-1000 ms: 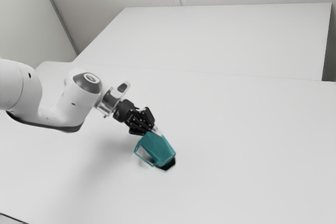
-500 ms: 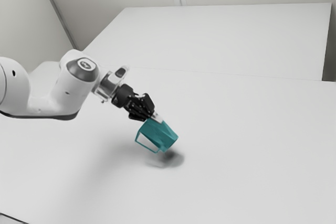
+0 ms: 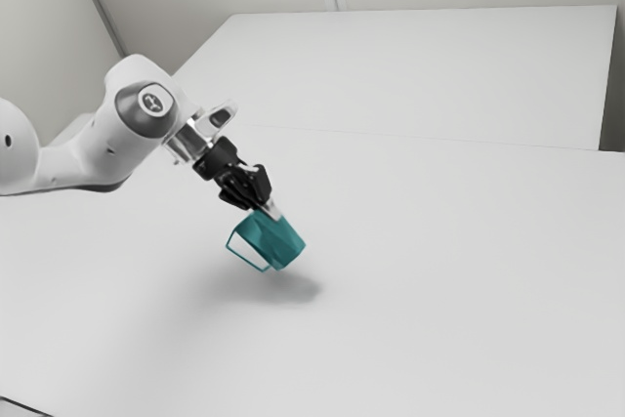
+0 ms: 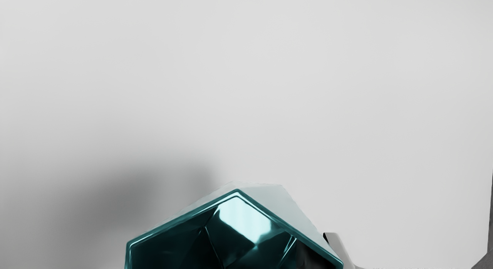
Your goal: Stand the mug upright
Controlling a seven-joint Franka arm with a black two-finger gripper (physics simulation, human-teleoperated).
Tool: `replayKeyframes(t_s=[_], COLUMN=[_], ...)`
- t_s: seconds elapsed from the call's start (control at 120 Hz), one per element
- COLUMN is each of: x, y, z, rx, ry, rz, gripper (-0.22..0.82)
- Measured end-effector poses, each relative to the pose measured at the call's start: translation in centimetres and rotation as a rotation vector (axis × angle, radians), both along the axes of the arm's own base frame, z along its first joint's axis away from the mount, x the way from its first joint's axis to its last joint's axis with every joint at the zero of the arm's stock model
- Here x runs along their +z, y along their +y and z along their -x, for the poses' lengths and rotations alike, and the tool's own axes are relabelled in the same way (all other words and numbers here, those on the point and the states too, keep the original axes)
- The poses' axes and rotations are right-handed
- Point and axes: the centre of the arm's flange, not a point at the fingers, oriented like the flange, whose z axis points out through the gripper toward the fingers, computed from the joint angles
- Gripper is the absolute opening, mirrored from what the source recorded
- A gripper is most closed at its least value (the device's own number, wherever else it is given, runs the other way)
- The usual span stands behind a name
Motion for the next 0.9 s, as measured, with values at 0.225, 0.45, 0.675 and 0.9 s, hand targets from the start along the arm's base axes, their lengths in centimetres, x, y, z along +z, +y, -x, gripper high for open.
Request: replayKeyframes(t_s=[0.225, 0.45, 0.675, 0.9], x=[3.1, 4.1, 4.9, 5.1], y=[0.3, 0.2, -0.5, -1.6], z=[-1.1, -1.4, -1.7, -2.3], rx=[-0.057, -0.107, -0.139, -0.15], ry=[-0.022, -0.008, -0.022, -0.064], rz=[-0.149, -0.312, -0.486, -0.61], gripper=[-0.18, -0.18, -0.18, -0.18])
